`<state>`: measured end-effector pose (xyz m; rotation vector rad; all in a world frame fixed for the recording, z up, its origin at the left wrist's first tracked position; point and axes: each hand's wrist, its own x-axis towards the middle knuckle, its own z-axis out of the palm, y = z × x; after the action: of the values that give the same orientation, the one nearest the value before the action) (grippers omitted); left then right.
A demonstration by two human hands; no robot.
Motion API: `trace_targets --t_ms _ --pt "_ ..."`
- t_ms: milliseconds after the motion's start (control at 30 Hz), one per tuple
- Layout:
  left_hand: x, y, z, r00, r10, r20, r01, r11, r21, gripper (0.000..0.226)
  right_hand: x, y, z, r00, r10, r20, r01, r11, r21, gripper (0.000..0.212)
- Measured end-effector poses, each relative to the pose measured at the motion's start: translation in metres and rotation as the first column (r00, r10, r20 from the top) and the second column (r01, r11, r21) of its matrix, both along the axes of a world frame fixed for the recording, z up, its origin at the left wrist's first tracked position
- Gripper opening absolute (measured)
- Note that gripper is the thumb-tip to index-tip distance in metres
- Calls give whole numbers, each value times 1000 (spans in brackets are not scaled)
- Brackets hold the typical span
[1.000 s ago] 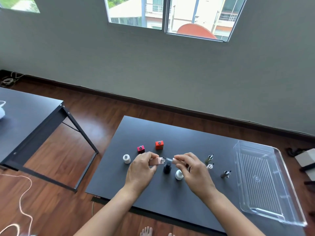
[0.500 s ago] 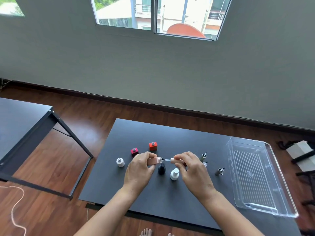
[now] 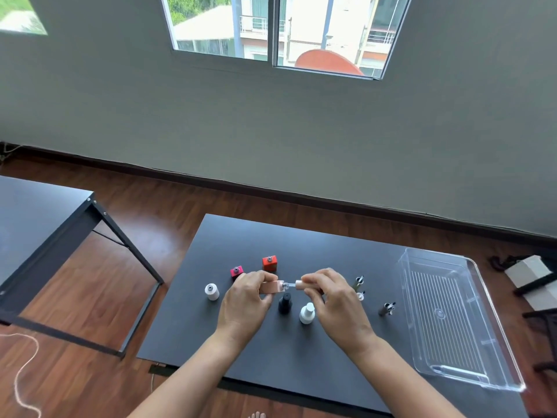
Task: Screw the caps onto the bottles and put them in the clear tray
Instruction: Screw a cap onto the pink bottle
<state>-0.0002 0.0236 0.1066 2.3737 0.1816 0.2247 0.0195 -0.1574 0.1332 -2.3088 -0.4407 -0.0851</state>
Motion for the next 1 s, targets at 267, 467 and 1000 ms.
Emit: trace_targets --t_ms 267,467,1000 --pt "-1 -4 4 999 -29 17 30 999 -16 18 1 3 -3 991 -69 -113 74 996 40 20" --pt "-3 -5 5 999 -50 5 51 998 -22 19 8 0 -1 974 -110 -198 105 994 -34 35" --pt "2 -5 6 995 -95 38 96 995 -4 21 8 -11 -3 944 -72 -322 51 996 -75 35"
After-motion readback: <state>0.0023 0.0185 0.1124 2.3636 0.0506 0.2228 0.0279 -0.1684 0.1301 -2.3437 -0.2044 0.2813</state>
